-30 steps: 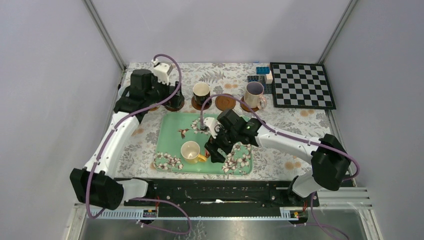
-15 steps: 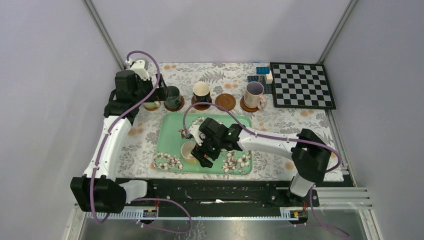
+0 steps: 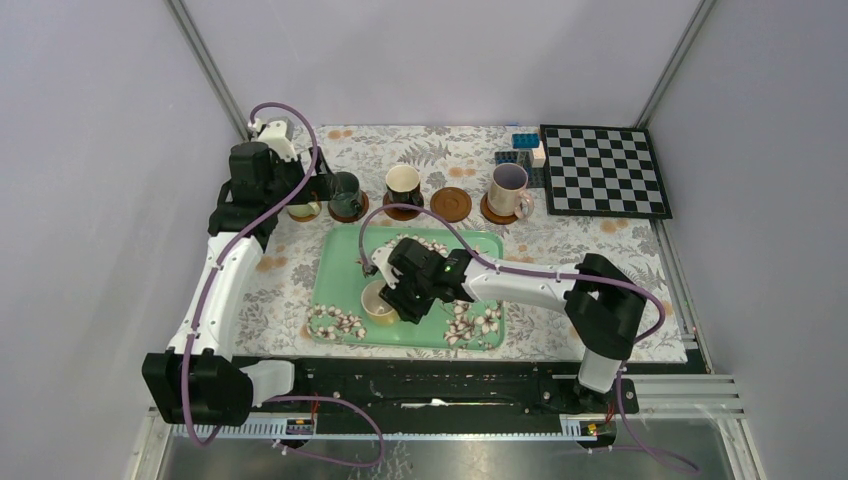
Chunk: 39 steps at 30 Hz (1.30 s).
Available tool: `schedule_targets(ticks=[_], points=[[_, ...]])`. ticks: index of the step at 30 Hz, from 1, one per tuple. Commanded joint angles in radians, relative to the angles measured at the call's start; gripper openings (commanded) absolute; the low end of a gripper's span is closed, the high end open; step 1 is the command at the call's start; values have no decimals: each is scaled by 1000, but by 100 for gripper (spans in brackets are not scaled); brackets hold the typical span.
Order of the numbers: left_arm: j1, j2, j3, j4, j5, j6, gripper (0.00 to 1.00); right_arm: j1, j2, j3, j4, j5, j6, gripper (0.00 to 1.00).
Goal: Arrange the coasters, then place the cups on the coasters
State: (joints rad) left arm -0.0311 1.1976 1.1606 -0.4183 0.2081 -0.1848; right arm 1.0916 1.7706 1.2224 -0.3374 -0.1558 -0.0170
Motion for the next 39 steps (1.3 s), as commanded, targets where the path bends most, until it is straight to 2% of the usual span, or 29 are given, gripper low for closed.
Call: schedule_targets(ticks=[1,10,21,30,34,39], points=[[7,-7,-1,68,9,-7,99,7,-2,30,58,24,-10,40],[13,8,11,73,2,7,99,-5,-72,-24,118,6,-81,0],[16,31,29,82,9,19,99,-172,-264,-64,42,-48,-130,0],[16,70,67,91,14,24,99,-336,-385,-61,-121,-34,-108,0],[16,82,74,101,20,19,99,-440,-344,0,-119,22,-114,0],[16,92,85,104,18,20,99,-529,-206,150,-83,76,-91,0]])
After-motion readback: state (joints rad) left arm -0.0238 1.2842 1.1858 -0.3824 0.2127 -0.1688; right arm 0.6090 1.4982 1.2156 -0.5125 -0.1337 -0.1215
